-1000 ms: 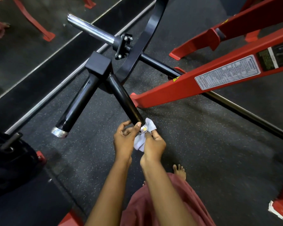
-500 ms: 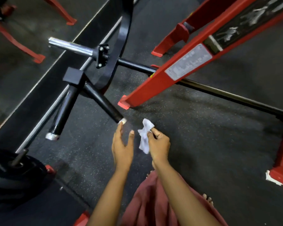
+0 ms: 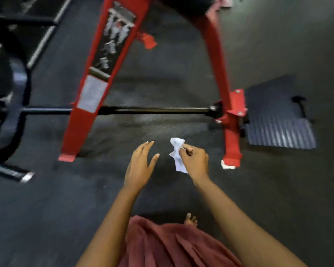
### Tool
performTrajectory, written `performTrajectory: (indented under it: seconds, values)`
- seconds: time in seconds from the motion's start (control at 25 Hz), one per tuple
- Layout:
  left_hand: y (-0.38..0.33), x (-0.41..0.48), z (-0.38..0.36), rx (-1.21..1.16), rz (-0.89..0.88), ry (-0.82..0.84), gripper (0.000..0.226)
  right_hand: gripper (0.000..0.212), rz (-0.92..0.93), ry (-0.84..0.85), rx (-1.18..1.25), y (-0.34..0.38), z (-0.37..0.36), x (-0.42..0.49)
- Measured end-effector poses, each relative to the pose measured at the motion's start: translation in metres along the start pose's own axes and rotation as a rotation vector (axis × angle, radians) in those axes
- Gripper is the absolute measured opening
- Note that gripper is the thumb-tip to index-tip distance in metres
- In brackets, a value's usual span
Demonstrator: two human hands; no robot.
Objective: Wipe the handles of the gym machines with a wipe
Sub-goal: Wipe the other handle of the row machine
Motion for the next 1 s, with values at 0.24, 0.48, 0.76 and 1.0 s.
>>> performTrajectory:
  seconds: [0.24,0.48,0.76,1.0]
  values:
    - [-0.149,0.028,-0.117,0.011,-0.325,0.223,0.048,0.02,-0.163,-0.312,-0.036,-0.071,0.174,0.01]
    - [-0.286,0.065,-0.22,0.154,-0.685,0.537,0.048,0.021,-0.28,-0.621,0.021,-0.108,0.3,0.016]
    - [-0.464,0.054,-0.318,0.301,-1.104,0.732,0.049,0.017,-0.42,-1.0,0.142,-0.146,0.436,-0.012]
    - [-0.576,-0.003,-0.424,0.307,-1.274,0.848,0.049,0.018,-0.468,-1.156,0.115,-0.216,0.555,-0.036]
Point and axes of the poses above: each hand's wrist, its own x-axis towards the middle knuckle, its own z-axis out of the back of the hand, y = z × x, the point moved 8 cm from there along x, towards the middle knuckle, and after that the axes turned 2 degrees about z, right-handed, at the moved point
